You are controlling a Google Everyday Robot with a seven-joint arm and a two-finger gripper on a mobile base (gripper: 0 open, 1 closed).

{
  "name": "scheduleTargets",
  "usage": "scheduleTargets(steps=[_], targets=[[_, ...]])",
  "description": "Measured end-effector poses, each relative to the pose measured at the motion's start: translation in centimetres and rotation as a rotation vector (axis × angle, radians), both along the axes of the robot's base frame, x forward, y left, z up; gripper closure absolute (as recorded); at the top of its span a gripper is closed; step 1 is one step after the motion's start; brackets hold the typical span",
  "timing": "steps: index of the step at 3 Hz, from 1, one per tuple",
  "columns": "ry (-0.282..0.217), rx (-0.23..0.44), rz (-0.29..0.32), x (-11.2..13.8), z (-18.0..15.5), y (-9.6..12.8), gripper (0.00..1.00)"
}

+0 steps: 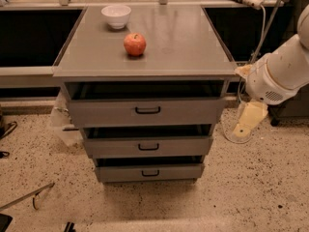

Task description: Open top drawer

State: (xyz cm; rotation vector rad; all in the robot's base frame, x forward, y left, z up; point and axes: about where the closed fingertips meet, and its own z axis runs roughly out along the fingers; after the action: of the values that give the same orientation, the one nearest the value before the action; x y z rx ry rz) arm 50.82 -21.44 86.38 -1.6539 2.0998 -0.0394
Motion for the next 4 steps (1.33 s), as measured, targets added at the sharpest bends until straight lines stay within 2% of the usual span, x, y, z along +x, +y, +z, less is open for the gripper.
scheduleTargets(steps=[1, 2, 3, 4], targets=[[0.003, 0.005, 0.006, 0.1, -0.4, 0.3, 0.00], [0.028, 0.021, 0.035, 0.8, -3.4, 0.8, 0.00], [0.055, 0.041, 0.097, 2.4, -8.1, 2.7, 0.00], [0.054, 0.075, 0.153, 3.8, -12.0, 4.9, 0.00]])
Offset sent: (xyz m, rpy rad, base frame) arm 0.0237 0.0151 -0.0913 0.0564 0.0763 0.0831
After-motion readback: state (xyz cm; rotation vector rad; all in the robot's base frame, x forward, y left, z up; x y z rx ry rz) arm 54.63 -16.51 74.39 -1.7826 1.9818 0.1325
